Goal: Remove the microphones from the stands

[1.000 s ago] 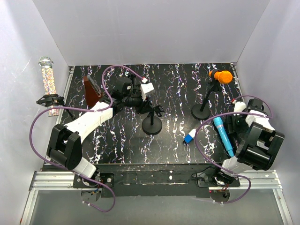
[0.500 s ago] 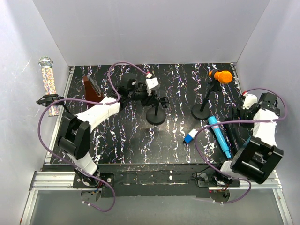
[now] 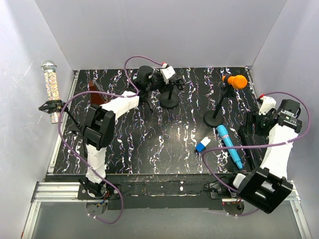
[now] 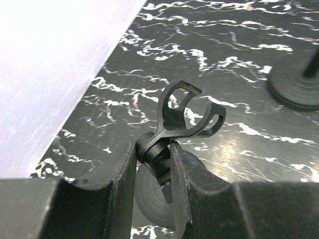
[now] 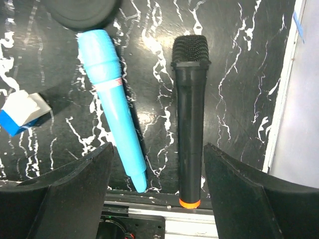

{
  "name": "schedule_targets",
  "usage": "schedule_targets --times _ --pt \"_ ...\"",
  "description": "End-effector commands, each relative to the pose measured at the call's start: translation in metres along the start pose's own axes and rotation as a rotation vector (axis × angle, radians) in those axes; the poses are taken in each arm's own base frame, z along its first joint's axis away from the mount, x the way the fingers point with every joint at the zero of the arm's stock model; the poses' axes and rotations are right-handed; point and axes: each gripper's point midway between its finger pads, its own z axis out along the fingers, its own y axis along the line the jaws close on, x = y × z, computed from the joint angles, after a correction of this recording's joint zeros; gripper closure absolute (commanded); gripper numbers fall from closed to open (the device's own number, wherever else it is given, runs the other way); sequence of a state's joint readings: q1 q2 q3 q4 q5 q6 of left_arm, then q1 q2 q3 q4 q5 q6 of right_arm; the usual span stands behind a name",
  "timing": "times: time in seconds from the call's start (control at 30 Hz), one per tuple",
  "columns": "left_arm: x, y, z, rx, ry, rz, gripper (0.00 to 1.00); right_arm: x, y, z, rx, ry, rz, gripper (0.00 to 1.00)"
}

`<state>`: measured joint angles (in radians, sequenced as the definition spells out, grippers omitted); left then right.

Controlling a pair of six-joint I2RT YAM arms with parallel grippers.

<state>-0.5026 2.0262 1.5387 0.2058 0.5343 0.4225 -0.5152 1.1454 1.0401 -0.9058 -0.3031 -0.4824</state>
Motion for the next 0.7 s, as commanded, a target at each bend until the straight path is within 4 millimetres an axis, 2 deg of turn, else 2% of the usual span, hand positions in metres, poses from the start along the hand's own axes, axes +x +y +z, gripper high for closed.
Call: schedule_targets --times 0.0,0.03,0.1,0.13,0.2,0.23,0.33,0.37,0.47,0.57,0.6,0.67 --pt "-0.007 0.064 -0.008 -0.194 0.026 0.108 1.00 -0.022 0.024 -0.033 -0.059 -0.125 -0.070 0.20" --pt "-0.007 0.066 -0.009 -0.201 0.043 0.111 0.96 -0.023 0.027 -0.040 -0.060 -0.138 -0.085 0.20" --pt "-0.011 0.070 -0.013 -0.204 0.074 0.095 0.55 -0.028 0.031 -0.054 -0.055 -0.152 -0.109 0.20" --pt "-0.017 0.071 -0.017 -0.209 0.081 0.085 0.41 -0.030 0.032 -0.059 -0.048 -0.158 -0.112 0.20" --pt "-0.036 0.075 -0.027 -0.231 0.079 0.062 0.26 -0.033 0.033 -0.069 -0.038 -0.162 -0.114 0.20" --pt "-0.041 0.074 -0.033 -0.228 0.093 0.047 0.23 -0.036 0.033 -0.074 -0.033 -0.171 -0.122 0.20" --pt "-0.075 0.072 -0.052 -0.222 0.095 -0.002 0.11 -0.042 0.038 -0.085 -0.039 -0.185 -0.143 0.20" --pt "-0.087 0.068 -0.059 -0.214 0.097 -0.019 0.11 -0.046 0.040 -0.089 -0.046 -0.200 -0.154 0.20" --pt "-0.118 0.033 -0.074 -0.088 0.070 -0.018 0.10 -0.056 0.053 -0.092 -0.106 -0.273 -0.190 0.19" --pt "-0.128 -0.009 -0.083 0.063 0.007 0.005 0.11 -0.061 0.073 -0.080 -0.222 -0.378 -0.212 0.19" --pt "-0.120 -0.024 -0.081 0.106 0.005 -0.001 0.11 -0.060 0.078 -0.073 -0.254 -0.409 -0.230 0.20" --pt "-0.110 -0.040 -0.079 0.123 -0.019 -0.008 0.12 -0.061 0.085 -0.060 -0.292 -0.496 -0.260 0.20"
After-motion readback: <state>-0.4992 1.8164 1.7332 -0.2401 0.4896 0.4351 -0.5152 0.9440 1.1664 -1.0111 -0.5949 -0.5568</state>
